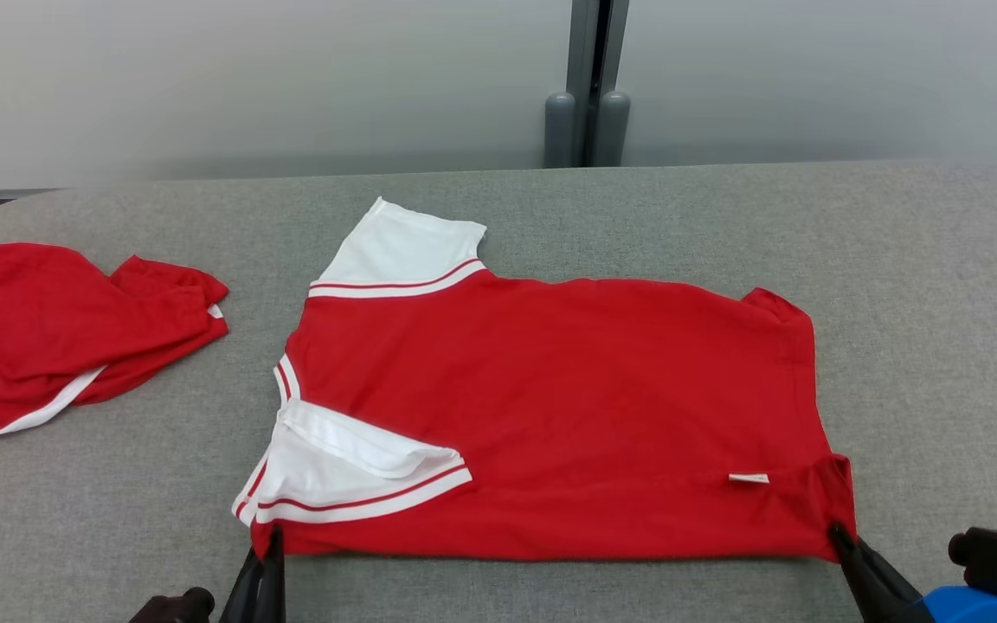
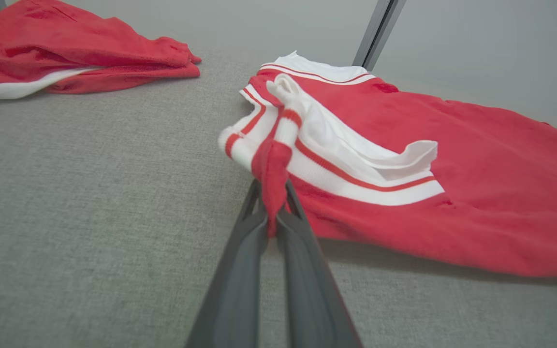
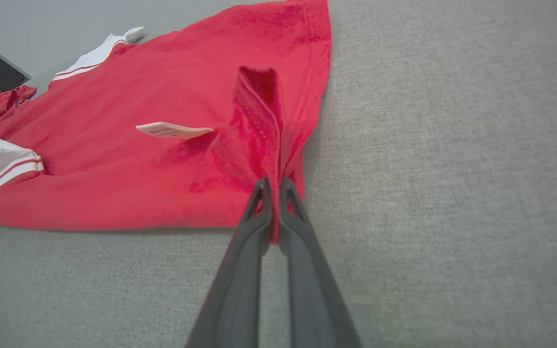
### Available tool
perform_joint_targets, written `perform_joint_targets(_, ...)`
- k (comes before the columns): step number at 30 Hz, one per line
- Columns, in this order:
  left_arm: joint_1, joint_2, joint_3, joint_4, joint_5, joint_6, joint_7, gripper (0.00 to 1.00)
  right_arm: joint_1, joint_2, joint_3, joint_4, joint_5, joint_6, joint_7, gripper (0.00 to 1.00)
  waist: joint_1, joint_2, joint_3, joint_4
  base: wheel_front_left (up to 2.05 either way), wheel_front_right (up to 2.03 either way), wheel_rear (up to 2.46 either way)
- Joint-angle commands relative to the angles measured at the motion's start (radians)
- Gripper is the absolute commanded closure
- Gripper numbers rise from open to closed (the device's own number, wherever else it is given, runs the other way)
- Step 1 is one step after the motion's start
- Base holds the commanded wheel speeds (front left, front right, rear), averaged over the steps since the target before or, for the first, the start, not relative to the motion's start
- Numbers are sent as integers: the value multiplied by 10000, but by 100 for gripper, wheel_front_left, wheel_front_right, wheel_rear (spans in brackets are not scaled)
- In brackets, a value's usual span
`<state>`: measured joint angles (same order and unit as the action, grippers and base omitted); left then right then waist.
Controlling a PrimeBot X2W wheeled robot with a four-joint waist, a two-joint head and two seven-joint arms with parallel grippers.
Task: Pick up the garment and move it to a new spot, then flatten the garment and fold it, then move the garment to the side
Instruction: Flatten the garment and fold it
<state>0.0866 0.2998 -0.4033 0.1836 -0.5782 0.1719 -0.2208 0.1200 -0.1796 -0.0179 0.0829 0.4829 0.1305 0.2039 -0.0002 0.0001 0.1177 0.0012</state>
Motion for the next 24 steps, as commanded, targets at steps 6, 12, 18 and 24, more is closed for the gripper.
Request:
perform_joint_targets(6,614,29,-183,-554,-3,230,209,100,791,390,-254,-448,-171,5,484,100,2,-1,-109,93,0,0,0)
perform_joint_targets(12,506,-10,-94,-563,102,314,-9,0,668,450,-367,-446,-469,5,449,0,2,-1,-135,48,0,0,0)
perform_joint_targets(18,72,66,263,-778,492,400,-343,0,16,361,-503,-733,-982,5,-348,0,2,-1,-231,-118,0,0,0)
perform_joint_targets(24,-525,140,901,-1213,1030,338,-449,0,-803,421,-488,-834,-1308,5,-1401,0,2,-1,-367,-307,0,0,0)
